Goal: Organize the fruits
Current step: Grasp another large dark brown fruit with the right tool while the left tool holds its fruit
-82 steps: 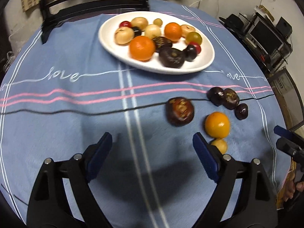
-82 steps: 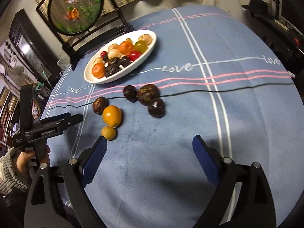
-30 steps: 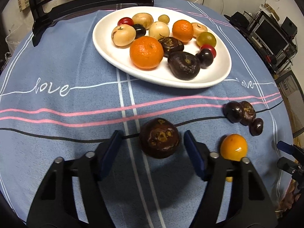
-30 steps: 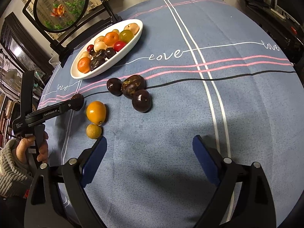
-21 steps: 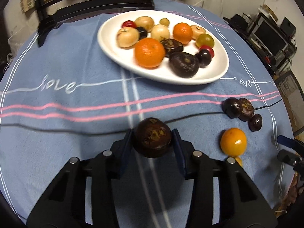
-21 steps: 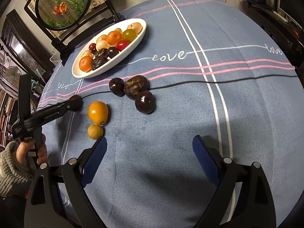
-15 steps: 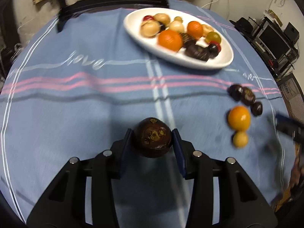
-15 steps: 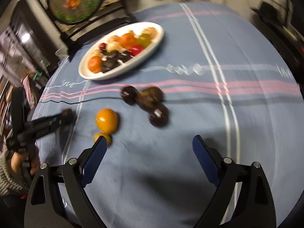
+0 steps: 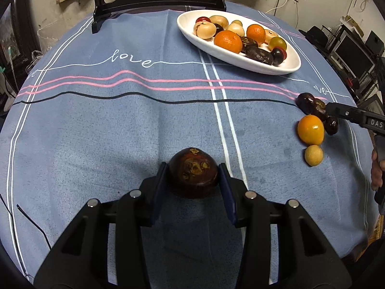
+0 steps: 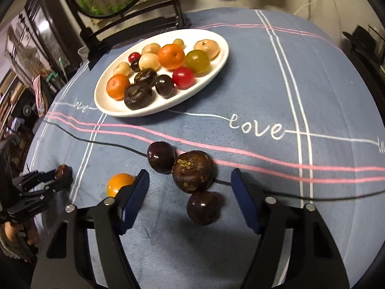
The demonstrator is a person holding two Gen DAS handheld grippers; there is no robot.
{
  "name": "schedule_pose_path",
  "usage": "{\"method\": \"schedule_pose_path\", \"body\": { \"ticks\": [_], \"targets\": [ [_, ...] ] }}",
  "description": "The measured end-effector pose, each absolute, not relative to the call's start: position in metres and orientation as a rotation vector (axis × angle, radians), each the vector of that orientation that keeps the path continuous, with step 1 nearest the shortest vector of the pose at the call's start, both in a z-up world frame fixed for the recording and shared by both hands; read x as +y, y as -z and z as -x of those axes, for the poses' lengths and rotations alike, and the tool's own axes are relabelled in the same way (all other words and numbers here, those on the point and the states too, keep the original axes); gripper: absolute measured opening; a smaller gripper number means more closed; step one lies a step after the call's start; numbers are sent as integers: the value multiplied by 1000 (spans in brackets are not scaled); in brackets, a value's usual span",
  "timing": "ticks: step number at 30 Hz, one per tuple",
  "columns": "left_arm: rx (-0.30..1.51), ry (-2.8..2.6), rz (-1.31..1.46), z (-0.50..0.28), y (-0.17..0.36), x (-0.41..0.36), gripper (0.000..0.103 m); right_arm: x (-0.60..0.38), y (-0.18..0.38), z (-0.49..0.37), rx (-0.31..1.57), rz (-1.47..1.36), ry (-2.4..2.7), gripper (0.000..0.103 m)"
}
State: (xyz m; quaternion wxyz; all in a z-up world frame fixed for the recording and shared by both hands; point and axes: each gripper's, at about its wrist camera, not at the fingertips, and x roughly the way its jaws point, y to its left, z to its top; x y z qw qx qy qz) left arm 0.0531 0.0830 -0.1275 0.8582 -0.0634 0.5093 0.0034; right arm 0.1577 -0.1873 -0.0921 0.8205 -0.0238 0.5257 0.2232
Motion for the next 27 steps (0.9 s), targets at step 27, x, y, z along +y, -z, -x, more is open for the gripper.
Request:
{"method": "schedule_pose_path", "body": {
  "ticks": [27],
  "targets": [
    [1067,-41,34,-54,132,69,48,-174,112,-164,1126,121,-515,55]
  ]
}}
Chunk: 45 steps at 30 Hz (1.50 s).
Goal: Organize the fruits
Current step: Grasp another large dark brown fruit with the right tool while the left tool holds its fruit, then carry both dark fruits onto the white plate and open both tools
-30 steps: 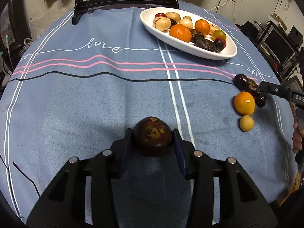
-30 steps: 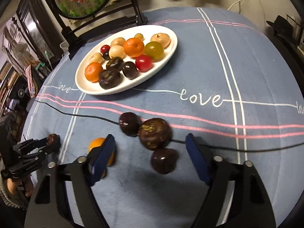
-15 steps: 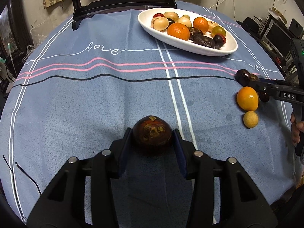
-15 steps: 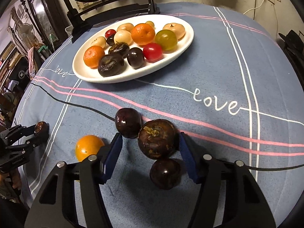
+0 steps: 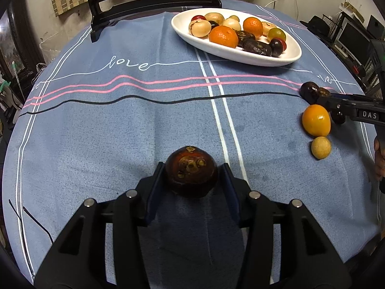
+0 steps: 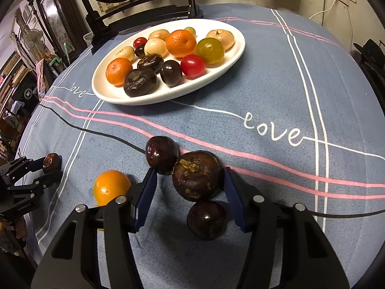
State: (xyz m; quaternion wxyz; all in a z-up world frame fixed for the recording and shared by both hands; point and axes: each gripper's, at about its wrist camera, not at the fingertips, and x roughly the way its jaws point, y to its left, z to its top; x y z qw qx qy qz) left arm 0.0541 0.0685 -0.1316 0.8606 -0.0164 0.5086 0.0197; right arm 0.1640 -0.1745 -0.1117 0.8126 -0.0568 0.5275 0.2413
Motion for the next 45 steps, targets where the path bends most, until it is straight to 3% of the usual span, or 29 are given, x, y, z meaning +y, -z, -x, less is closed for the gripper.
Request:
{"method": "schedule_pose_path", "body": {
  "ticks": [2,3,45],
  "targets": [
    [1071,-43,31,-54,131,68,48,-176,111,-165,1131,113,-513,51],
    [1074,-44,29,-54,131,68,48,-177,112,-165,1133,112,-509,42],
    [1084,89,66,-16,110,83,43,-196,79,-53,1136,43,-538,42]
  ]
}}
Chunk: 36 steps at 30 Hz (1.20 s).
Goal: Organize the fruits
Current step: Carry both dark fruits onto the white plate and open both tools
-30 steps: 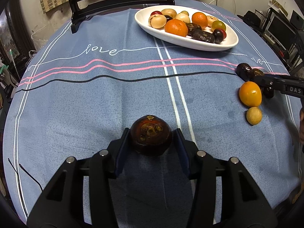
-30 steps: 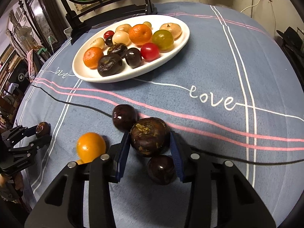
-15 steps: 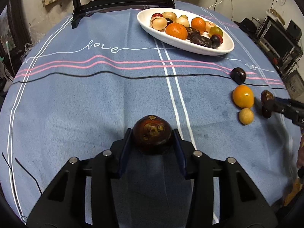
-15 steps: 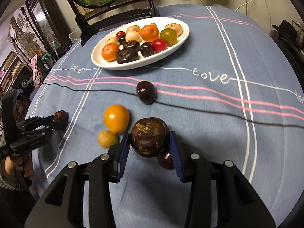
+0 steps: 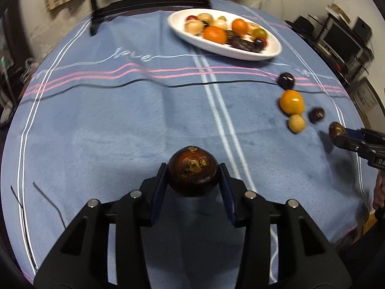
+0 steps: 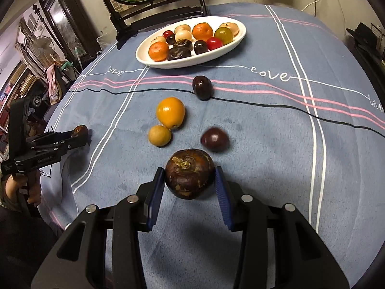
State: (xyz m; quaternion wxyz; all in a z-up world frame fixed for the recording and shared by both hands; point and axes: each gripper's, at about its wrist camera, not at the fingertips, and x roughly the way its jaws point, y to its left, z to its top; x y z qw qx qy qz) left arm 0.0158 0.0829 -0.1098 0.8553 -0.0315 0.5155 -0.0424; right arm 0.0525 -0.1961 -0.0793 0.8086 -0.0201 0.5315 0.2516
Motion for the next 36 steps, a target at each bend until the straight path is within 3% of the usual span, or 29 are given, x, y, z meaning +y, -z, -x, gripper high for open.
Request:
{"method": "schedule_pose_path", "body": {
  "ticks": [10,19,26,32,34,35,36],
  "targets": [
    [1014,192,21,-79,79,49,43,-213,73,-78,1114,-25,-497,42],
    [864,185,-15,-216,20,41,43,-183,6,-201,895,-27,-553,42],
    [920,183,-10,-328,52,28,43,-145,42,-309,937,-6,-566,42],
    [980,200,16,-362,87,24,44,-128,74,-353,975,43,-573,44],
    [980,180,24,-362,91,30,54,-126,78,-360,988,40,-591,51],
    [974,174,43,-363,90,35,58,-127,79,-362,991,32,-585,64],
    [967,166,54,-362,89,38,65,-130,78,-363,982,21,-574,66]
  ]
}}
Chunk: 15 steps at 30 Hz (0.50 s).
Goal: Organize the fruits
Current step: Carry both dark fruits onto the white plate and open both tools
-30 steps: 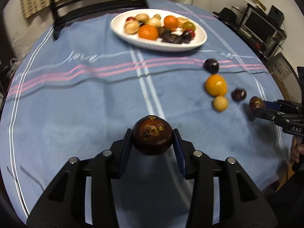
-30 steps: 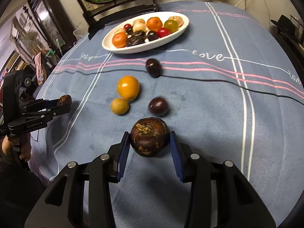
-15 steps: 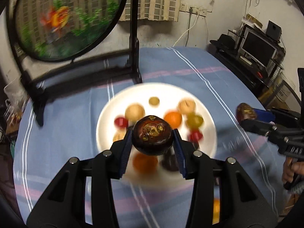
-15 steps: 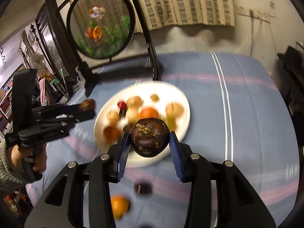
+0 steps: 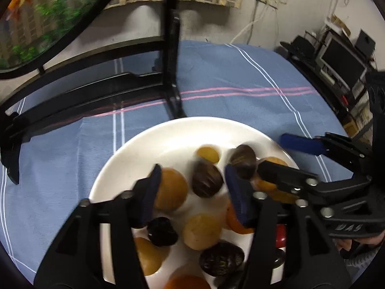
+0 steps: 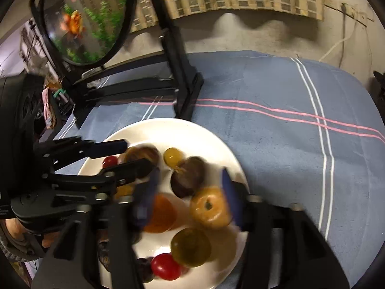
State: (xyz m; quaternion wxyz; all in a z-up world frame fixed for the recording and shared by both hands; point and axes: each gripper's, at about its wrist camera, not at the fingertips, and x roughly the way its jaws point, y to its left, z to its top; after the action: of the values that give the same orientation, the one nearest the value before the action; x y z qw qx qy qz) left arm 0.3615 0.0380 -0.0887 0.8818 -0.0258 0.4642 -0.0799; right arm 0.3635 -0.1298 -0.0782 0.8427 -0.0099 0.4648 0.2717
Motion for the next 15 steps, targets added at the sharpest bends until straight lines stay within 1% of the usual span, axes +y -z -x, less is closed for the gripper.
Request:
{"method": "schedule_pose_path", "body": {
  "ticks": [3,7,8,9,10,11,15],
  "targets": [
    [943,148,68,-351,78,48,65,-145,66,-356,936,-36,-553,66],
    [911,130,74,-313,57,61,68,-169,38,-329,880,-108,-530,66],
    [912,129,83,-296,54,65,72,-175,33,-320,877,-119,-521,67],
    [916,125,89,-282,53,66,77,-181,29,-308,877,-132,-511,69],
    [923,121,95,-266,53,68,78,-190,28,-291,883,-145,-496,71],
    [932,122,99,-254,54,69,78,-197,29,-274,896,-147,-477,73],
    [1011,157,101,-186,69,59,78,-220,41,-199,959,-132,-409,73]
  ]
}}
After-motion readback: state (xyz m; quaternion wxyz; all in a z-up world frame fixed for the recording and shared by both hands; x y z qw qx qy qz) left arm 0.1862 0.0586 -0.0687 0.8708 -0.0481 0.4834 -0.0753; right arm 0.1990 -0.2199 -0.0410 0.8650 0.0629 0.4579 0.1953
